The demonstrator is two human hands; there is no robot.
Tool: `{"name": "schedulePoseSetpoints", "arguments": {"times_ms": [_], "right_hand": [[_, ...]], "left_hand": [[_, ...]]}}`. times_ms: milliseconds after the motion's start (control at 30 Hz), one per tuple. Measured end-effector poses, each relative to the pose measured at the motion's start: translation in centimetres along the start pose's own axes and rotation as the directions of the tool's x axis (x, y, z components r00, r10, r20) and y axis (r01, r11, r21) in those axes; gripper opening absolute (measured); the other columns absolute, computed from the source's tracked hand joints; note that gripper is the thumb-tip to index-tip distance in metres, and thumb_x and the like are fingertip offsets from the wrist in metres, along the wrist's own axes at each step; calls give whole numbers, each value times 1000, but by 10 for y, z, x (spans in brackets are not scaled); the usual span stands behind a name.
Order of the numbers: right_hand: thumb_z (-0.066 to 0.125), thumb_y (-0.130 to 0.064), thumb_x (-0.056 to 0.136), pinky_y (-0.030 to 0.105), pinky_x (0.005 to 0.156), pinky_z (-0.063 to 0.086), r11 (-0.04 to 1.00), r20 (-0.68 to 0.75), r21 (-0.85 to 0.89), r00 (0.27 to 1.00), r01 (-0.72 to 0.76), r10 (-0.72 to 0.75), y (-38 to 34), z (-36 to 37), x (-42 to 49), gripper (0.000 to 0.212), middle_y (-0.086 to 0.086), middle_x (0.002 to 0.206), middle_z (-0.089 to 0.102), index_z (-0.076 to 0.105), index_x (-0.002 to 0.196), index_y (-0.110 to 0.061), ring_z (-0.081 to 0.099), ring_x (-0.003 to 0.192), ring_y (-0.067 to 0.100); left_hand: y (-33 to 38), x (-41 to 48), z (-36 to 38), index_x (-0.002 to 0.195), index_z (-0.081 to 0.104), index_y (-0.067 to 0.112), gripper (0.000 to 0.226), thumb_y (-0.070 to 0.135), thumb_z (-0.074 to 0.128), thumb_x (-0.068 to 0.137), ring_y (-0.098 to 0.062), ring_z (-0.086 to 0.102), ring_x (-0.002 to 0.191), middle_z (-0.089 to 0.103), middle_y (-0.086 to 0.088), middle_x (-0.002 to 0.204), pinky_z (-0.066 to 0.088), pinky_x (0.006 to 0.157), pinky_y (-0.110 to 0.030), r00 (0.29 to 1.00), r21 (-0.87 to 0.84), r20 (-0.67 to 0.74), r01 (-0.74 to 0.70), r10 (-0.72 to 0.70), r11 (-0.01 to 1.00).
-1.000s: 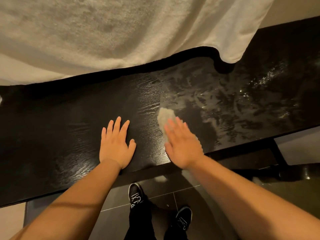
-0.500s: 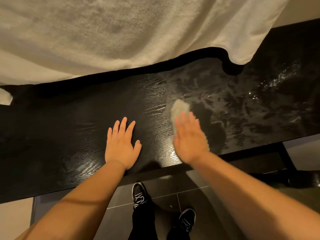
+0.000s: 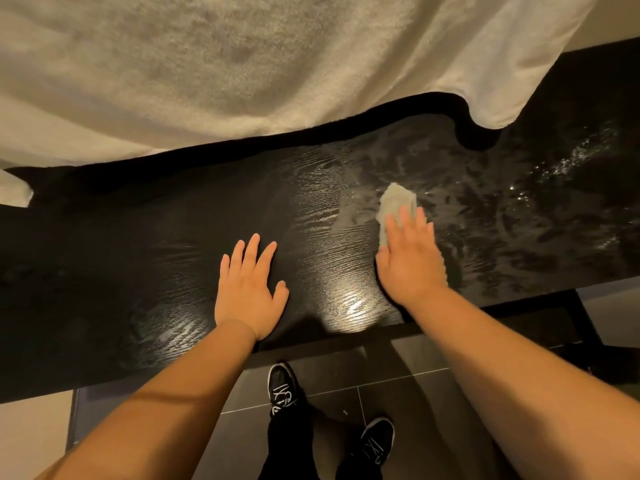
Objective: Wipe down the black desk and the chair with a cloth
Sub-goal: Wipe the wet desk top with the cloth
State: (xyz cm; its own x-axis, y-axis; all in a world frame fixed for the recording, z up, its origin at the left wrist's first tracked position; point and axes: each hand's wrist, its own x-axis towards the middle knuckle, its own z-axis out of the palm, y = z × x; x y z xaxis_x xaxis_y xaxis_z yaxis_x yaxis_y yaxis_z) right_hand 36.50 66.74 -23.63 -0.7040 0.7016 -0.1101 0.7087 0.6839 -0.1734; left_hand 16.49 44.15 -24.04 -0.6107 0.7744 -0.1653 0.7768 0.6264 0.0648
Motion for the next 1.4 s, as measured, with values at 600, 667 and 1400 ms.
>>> {"name": "schedulePoseSetpoints", "arguments": {"times_ms": [600,667,1400], "right_hand": [[32,-31,104,56,125,10,992,-1,-8,992,126,-126,-14,2,24,61,24,166,15,23,160,-11,12,153,47],[38,-33,100,56,124,17,938,25,20,938,345,-346,-45,17,6,61,21,165,23,33,158,-14,18,152,45],[31,-38,106,52,126,11,848,159,76,833,525,-530,-45,3,15,57,8,170,11,24,159,-21,4,157,32]], "left_hand": [[-1,2,1,164,25,31,76,56,34,93,-30,8,160,13,-3,174,12,129,-54,1000,-9,-5,-1,1,1000],[-1,3,0,164,25,31,77,56,34,92,-31,8,160,12,-3,174,12,129,-55,1000,-18,-2,-1,1,1000],[3,6,-7,164,29,29,80,67,35,94,-29,6,161,13,-5,174,8,130,-53,995,-101,10,98,-98,990]]}}
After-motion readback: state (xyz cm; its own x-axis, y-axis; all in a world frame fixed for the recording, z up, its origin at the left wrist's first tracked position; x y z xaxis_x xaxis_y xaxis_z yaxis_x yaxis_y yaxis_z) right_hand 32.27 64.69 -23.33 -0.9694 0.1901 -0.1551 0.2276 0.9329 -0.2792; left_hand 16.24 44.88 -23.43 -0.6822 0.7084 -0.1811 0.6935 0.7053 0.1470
